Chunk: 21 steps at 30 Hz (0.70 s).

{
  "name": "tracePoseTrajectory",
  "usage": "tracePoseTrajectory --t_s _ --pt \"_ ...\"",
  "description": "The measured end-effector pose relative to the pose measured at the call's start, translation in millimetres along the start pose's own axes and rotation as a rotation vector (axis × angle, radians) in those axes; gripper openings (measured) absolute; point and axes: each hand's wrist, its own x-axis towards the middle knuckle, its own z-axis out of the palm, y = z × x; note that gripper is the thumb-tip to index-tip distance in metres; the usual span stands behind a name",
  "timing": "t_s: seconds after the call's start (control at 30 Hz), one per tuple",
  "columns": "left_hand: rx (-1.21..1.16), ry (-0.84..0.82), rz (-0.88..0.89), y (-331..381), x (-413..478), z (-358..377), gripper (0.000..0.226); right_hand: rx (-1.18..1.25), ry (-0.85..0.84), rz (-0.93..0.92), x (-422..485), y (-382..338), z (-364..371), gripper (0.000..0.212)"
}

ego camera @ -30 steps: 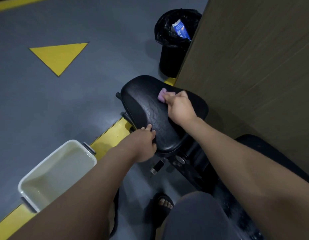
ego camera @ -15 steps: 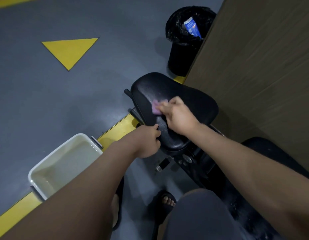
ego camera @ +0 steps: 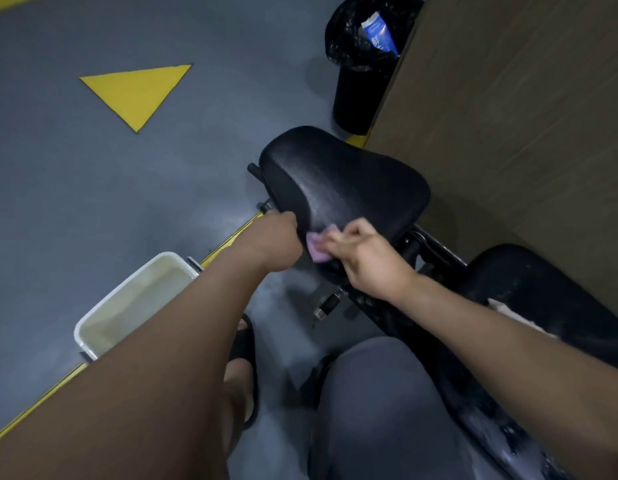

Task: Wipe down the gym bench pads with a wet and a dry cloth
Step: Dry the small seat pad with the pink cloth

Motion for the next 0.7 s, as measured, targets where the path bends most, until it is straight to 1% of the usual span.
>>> tracePoseTrajectory --t_s 0.07,0.13,0.17,0.2,0.23,0.27,0.3,0.37,0.43,0.5,0.57,0.63,0.7 --pt "-0.047 0.034 0.0 5 2 4 0.039 -0.029 -0.02 -0.132 -25 15 0 0.045" --pt "-0.075 0.039 0.043 14 -1 8 0.04 -0.068 0.001 -0.127 -34 32 -8 0.045" --pt "-0.086 0.036 0.071 19 -3 11 0.039 -0.072 0.057 -0.087 -35 37 -15 0.043" --pt "-0.088 0.03 0.096 24 -5 15 0.038 -0.09 0.112 0.0 -33 39 -24 0.041" --pt "-0.079 0.012 0.117 29 -7 18 0.039 -0.111 0.117 0.124 -28 42 -30 0.04" --pt "-0.065 -0.01 0.131 32 -8 22 0.041 -0.14 0.084 0.247 -22 42 -35 0.041" --pt "-0.056 -0.041 0.128 35 -8 25 0.042 -0.155 0.045 0.279 -15 39 -38 0.042" --pt "-0.027 -0.103 0.106 39 -9 31 0.048 -0.086 -0.022 0.218 -7 31 -39 0.036" --pt "0.021 -0.114 0.074 45 -10 35 0.049 -0.061 -0.028 0.206 -11 29 -39 0.037" --pt "0.054 -0.081 0.051 56 -17 36 0.051 -0.069 0.004 0.322 -29 18 -51 0.041" --pt "0.056 0.003 0.063 71 -27 39 0.052 -0.072 0.099 0.436 -58 -2 -68 0.039" --pt "0.013 0.061 0.1 89 -41 43 0.051 -0.098 0.124 0.492 -95 -23 -79 0.039" --pt "-0.022 0.082 0.156 107 -54 50 0.053 -0.138 0.137 0.55 -134 -36 -92 0.044"
